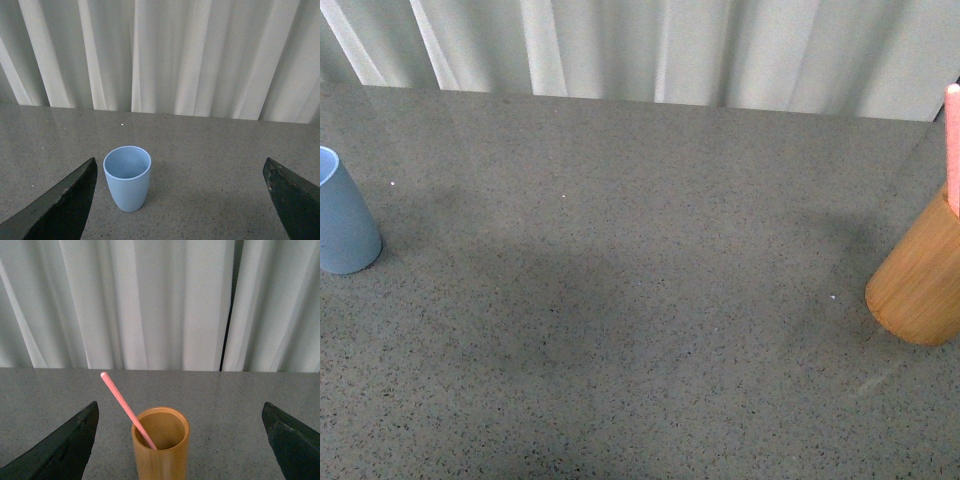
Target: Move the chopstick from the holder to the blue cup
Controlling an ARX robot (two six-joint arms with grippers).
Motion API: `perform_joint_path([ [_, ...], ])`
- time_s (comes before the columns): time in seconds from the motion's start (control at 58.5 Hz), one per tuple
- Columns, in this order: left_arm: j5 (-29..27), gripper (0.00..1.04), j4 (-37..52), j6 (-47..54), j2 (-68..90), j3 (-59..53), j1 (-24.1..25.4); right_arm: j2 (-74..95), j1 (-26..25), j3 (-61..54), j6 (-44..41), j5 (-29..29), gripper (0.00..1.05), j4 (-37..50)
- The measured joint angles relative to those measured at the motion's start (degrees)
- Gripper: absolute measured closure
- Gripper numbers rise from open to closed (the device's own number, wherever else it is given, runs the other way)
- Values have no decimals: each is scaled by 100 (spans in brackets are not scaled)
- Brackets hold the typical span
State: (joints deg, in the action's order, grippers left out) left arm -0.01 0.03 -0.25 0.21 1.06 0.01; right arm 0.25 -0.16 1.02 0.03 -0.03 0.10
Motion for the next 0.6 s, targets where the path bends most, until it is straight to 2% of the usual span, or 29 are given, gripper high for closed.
perform_joint_path([
  [0.598, 0, 7, 0, 2, 0, 0, 0, 0, 0, 0, 0, 0, 10, 0],
])
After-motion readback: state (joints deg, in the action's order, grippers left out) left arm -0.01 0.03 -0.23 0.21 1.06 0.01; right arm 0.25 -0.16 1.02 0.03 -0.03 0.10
